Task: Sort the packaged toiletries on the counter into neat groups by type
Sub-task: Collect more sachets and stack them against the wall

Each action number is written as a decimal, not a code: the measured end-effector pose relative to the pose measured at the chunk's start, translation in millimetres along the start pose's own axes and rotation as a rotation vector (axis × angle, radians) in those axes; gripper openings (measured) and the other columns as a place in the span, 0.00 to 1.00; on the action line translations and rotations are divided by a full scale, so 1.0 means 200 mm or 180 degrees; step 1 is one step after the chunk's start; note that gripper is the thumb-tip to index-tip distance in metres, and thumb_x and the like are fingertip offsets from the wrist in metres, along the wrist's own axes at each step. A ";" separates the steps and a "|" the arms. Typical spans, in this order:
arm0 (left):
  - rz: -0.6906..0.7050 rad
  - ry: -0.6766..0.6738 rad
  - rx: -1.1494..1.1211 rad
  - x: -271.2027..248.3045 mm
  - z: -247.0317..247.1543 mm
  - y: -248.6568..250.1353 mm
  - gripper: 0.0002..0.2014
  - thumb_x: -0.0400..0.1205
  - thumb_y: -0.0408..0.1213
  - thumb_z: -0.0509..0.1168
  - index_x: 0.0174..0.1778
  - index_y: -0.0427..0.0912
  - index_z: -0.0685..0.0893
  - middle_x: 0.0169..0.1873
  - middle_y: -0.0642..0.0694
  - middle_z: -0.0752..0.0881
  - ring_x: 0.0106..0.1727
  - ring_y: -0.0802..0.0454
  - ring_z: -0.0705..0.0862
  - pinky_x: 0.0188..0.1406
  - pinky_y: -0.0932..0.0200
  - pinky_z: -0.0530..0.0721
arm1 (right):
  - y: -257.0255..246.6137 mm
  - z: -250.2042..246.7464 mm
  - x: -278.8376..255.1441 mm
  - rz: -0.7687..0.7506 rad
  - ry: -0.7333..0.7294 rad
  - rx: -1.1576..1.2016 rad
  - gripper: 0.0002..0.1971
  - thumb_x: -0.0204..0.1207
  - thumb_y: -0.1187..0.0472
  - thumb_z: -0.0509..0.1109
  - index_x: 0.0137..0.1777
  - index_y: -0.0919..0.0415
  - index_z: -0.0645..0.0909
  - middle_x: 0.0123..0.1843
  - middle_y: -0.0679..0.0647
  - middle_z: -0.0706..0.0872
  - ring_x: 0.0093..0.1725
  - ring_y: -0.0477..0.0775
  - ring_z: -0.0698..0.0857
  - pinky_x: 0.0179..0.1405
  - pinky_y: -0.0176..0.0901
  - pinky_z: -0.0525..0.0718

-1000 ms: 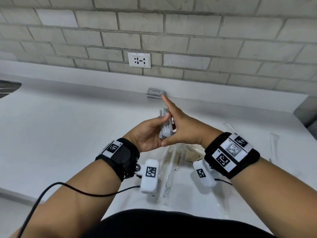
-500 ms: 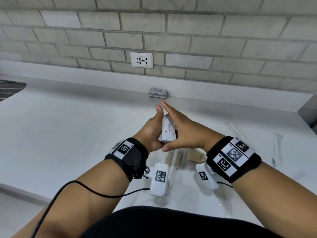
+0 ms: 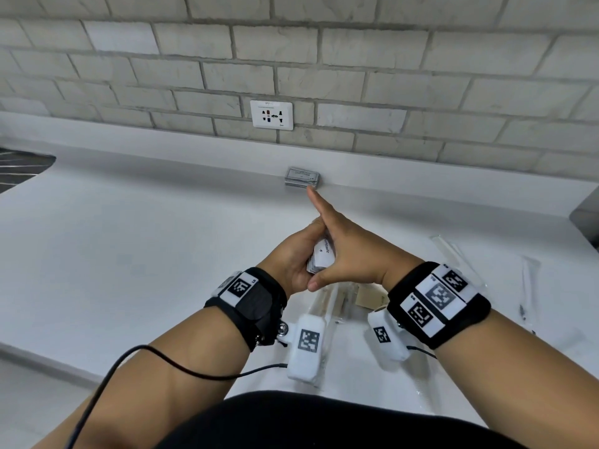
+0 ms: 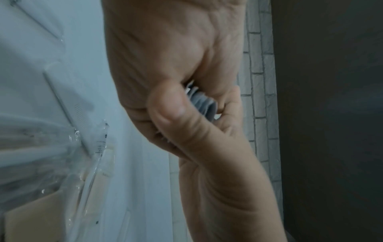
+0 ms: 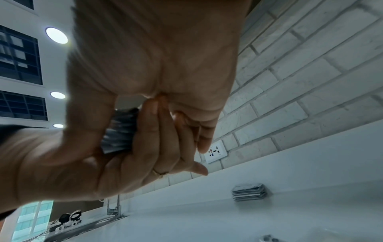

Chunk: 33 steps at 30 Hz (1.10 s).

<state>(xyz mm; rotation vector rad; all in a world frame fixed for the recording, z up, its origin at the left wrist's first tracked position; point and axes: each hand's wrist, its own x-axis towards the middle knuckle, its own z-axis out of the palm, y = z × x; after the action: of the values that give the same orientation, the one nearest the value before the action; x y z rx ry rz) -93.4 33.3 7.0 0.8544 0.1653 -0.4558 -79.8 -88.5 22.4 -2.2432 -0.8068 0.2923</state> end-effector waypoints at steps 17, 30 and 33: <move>0.1667 0.0704 -0.0616 0.05 -0.08 0.13 0.18 0.87 0.32 0.56 0.73 0.44 0.72 0.27 0.50 0.82 0.55 0.46 0.85 0.48 0.51 0.85 | -0.07 -0.02 0.16 0.1384 -0.0027 0.2869 0.09 0.77 0.55 0.72 0.43 0.61 0.82 0.34 0.54 0.86 0.39 0.54 0.86 0.41 0.50 0.86; 0.1732 0.1031 0.1160 0.16 -0.43 0.32 0.35 0.72 0.49 0.72 0.75 0.49 0.69 0.65 0.49 0.78 0.66 0.54 0.78 0.68 0.56 0.75 | 0.08 0.07 0.47 0.1828 -0.0235 0.3077 0.03 0.80 0.68 0.65 0.46 0.62 0.79 0.38 0.58 0.83 0.34 0.54 0.83 0.29 0.44 0.87; 0.1716 0.0468 0.4204 0.21 -0.50 0.47 0.44 0.70 0.49 0.78 0.81 0.51 0.63 0.74 0.52 0.72 0.75 0.57 0.69 0.74 0.61 0.67 | 0.19 0.03 0.57 0.2061 -0.0179 0.2558 0.02 0.79 0.68 0.68 0.45 0.62 0.79 0.37 0.57 0.83 0.33 0.54 0.83 0.29 0.45 0.87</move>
<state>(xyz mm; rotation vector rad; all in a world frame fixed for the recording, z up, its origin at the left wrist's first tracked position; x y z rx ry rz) -9.3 147.4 -7.1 2.1545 -0.2815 0.0799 23.7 -33.8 -4.7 -1.6472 0.0720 0.8195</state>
